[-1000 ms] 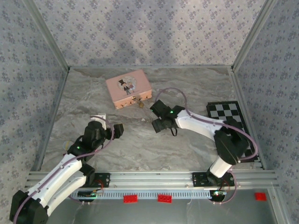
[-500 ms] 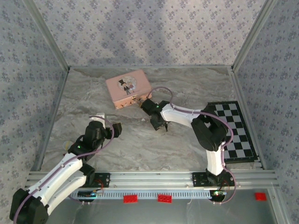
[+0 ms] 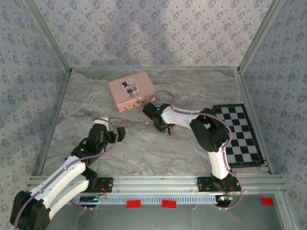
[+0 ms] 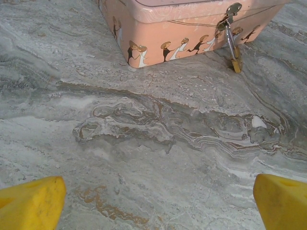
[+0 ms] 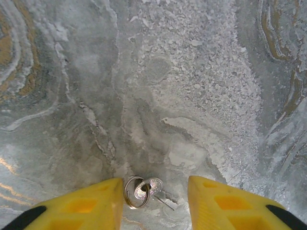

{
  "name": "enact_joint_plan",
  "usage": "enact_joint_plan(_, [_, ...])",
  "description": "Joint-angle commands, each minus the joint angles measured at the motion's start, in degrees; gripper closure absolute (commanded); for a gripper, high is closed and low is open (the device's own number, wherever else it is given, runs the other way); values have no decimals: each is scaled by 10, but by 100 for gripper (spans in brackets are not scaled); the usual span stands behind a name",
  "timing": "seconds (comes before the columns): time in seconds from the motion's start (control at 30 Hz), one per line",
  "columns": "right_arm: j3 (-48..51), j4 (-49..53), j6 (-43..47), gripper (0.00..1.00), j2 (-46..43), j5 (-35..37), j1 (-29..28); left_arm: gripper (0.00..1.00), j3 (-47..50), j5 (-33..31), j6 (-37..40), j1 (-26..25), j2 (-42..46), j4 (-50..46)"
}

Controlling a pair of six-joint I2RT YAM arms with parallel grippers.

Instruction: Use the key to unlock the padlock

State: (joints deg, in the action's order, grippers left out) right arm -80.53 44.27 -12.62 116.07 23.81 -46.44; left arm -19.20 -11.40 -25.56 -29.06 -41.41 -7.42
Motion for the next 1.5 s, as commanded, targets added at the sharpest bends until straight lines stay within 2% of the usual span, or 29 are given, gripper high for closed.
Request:
enact_joint_plan(0.0, [-14, 23, -4, 67, 15, 11, 6, 0, -9, -5, -6, -3, 0, 7])
enact_joint_plan(0.33, [-16, 23, -10, 74, 29, 12, 7, 0, -7, -1, -8, -4, -3, 13])
enact_joint_plan(0.67, [-17, 21, -13, 90, 28, 4, 8, 0, -8, -1, -8, -3, -4, 14])
enact_joint_plan(0.9, [-8, 25, -66, 100, -37, 31, 11, 0, -7, 7, -5, -4, -12, 22])
enact_joint_plan(1.23, [65, -68, -176, 100, -210, -99, 26, 0, -12, 50, 12, -4, -53, 52])
enact_joint_plan(1.47, [208, -252, -270, 100, -374, -229, 62, 0, 0, 127, 25, -6, -58, 97])
